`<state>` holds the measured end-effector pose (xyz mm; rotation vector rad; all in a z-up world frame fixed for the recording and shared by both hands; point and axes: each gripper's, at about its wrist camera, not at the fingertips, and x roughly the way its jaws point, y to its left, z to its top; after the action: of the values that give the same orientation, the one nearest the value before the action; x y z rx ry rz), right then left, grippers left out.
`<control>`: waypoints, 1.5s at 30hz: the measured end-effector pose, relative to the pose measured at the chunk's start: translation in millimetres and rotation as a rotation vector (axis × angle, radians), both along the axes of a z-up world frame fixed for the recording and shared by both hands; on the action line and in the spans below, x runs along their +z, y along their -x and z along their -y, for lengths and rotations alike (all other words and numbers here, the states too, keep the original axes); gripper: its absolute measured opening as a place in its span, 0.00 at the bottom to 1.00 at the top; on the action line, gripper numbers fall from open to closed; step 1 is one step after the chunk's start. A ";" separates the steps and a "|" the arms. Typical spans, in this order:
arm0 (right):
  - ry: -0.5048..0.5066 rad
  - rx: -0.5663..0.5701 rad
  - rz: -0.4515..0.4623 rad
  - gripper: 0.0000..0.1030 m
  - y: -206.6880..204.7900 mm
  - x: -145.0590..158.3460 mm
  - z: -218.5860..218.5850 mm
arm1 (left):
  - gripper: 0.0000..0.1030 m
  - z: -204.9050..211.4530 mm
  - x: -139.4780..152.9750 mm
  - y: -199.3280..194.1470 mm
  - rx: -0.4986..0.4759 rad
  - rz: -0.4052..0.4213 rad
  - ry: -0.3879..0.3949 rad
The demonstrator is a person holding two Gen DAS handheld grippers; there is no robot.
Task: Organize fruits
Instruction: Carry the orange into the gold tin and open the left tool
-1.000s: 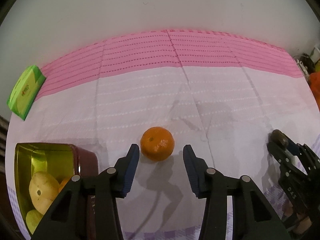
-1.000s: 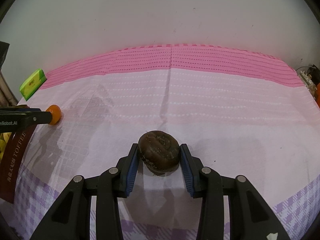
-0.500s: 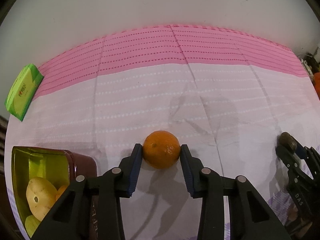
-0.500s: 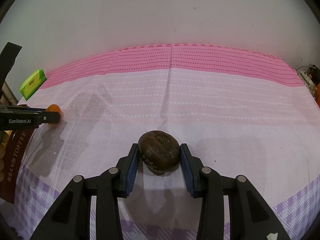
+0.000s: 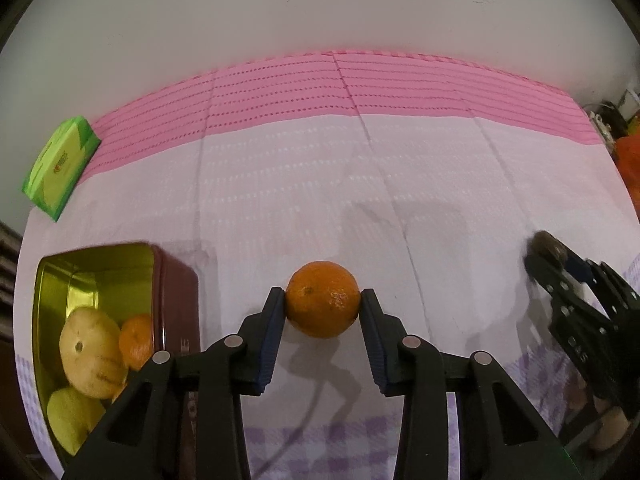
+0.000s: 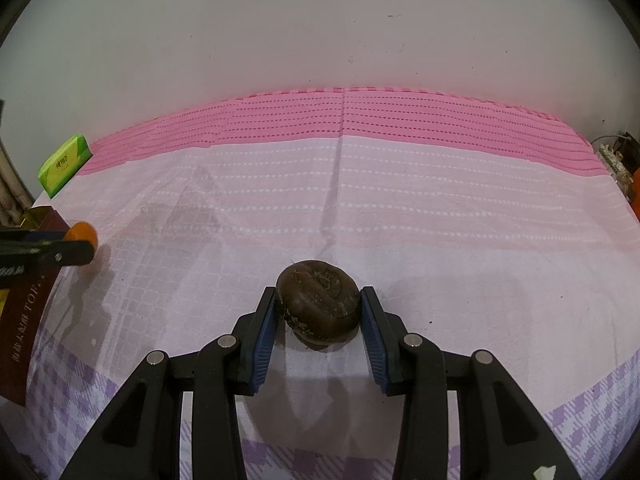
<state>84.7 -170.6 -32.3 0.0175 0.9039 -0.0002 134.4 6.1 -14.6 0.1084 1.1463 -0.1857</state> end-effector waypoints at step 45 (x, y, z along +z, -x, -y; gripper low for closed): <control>0.045 0.000 -0.009 0.37 -2.6 -2.9 -5.3 | 0.38 -158.3 48.5 100.5 0.289 0.025 0.007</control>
<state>87.3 -165.2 -35.2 -0.0248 0.9127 -0.0203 33.8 164.4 33.9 -0.0617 1.1223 0.0679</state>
